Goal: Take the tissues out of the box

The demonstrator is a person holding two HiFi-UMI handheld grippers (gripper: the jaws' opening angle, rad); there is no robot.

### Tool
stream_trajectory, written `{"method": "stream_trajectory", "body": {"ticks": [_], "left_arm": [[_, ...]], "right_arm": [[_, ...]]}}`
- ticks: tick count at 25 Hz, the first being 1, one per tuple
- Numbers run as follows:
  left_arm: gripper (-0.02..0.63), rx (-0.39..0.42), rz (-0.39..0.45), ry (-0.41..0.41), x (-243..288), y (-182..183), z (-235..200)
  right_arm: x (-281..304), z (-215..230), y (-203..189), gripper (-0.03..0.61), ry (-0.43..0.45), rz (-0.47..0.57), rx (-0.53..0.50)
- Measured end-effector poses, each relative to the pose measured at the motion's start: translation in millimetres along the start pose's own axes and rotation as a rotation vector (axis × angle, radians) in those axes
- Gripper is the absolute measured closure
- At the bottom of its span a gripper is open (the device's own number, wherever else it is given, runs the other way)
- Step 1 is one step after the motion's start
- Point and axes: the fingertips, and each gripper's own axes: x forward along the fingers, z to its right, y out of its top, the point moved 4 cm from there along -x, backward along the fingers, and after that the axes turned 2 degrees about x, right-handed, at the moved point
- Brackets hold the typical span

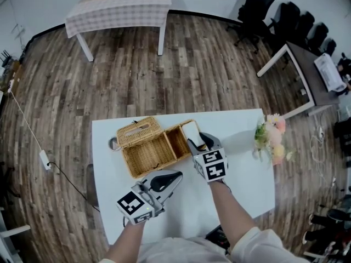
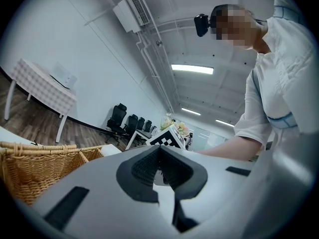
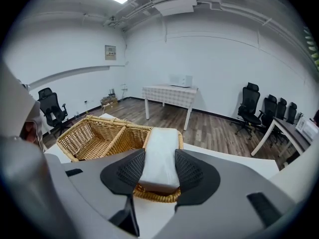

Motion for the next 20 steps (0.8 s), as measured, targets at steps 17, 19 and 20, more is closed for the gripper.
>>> {"method": "stream_trajectory", "body": {"ticks": [17,19,20], "left_arm": [[0.615,0.008,-0.004,-0.003,-1,1,4],[0.615,0.009,-0.003,-0.005,0,2,4],[0.615,0.01,-0.002,-0.006,0,2,4]], "right_arm": [[-9,-1,8,0.373,-0.009,-0.008,0.022],[-10,0,9,0.373,-0.01,-0.003,0.024],[-11,0,10,0.373,-0.011,-0.002,0.025]]}}
